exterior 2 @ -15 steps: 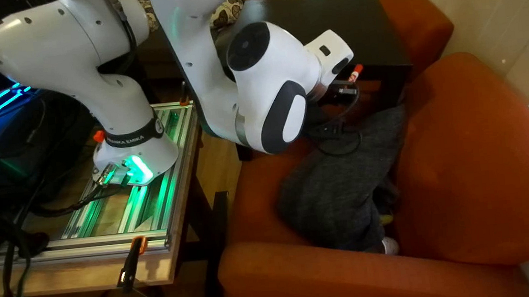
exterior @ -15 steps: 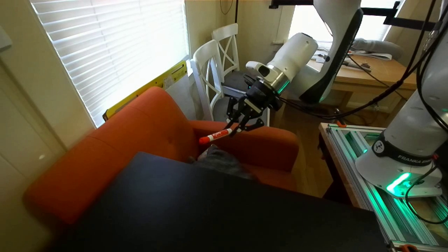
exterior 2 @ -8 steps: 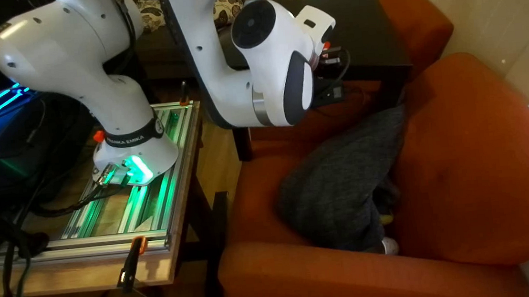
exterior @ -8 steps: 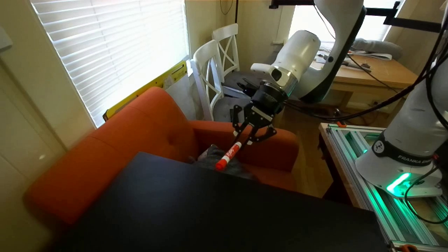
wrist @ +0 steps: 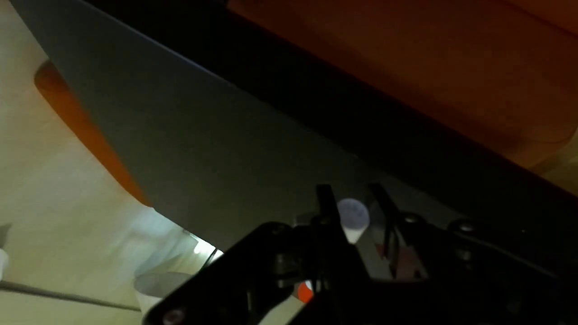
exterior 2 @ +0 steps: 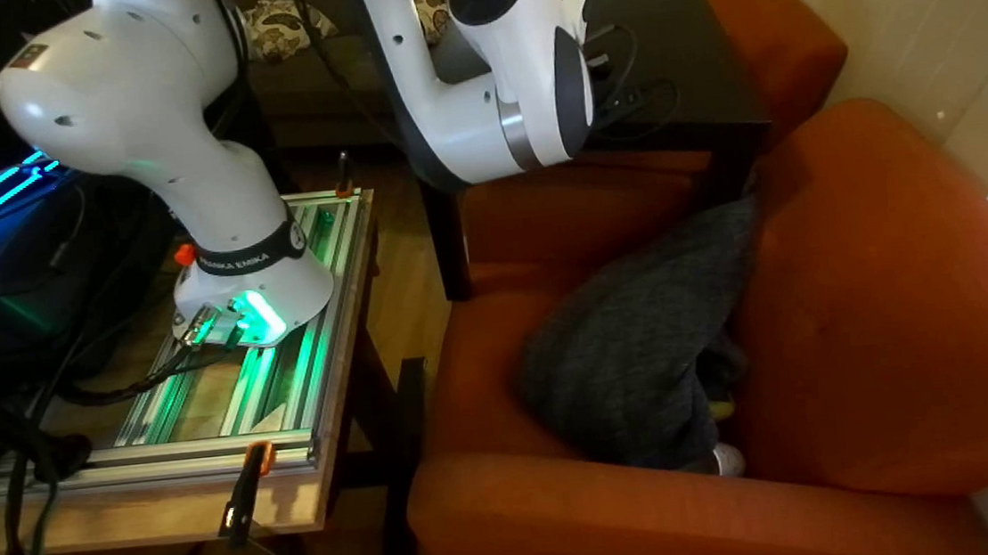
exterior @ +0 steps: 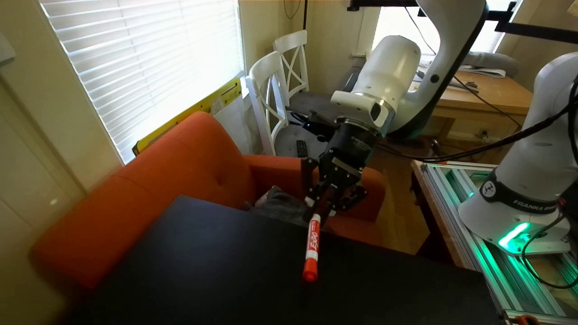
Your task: Remove the marker from the white paper cup on the sofa and put it on the black table
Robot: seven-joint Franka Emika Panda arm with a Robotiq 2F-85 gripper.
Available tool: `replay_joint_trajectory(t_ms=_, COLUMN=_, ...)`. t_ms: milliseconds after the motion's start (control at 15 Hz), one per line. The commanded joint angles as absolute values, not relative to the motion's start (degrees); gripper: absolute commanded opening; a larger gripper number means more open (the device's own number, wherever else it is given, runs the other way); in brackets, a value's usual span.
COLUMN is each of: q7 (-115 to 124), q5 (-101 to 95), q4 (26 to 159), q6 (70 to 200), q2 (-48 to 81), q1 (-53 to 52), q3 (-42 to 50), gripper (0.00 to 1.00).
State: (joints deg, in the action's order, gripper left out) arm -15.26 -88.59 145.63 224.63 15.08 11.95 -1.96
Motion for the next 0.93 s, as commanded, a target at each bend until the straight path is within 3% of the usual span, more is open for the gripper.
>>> replay_joint_trajectory(t_ms=0, q7=-20.3, q5=-86.2, q4=147.0, q6=222.2, q2=13.8, q1=8.1, q3=-0.9, gripper=0.06)
replay_joint_trajectory(t_ms=200, q7=-25.0, q5=-83.9, q4=147.3, q6=219.5, q2=14.3, q1=8.1, q3=-3.2, gripper=0.06)
replay_joint_trajectory(t_ms=267, q7=-26.5, q5=-82.6, q4=147.4, q6=218.9, q2=14.2, q1=7.7, q3=-3.4, gripper=0.34)
replay_joint_trajectory(t_ms=333, q7=-27.9, q5=-81.4, q4=147.7, q6=218.8, q2=14.2, q1=7.6, q3=-3.6, gripper=0.49)
replay_joint_trajectory(t_ms=800, q7=-32.8, q5=-71.8, q4=149.5, q6=219.6, q2=11.8, q1=7.0, q3=-3.4, gripper=0.97)
replay_joint_trajectory(t_ms=867, q7=-32.6, q5=-69.6, q4=149.9, q6=220.2, q2=10.9, q1=7.3, q3=-3.1, gripper=0.99)
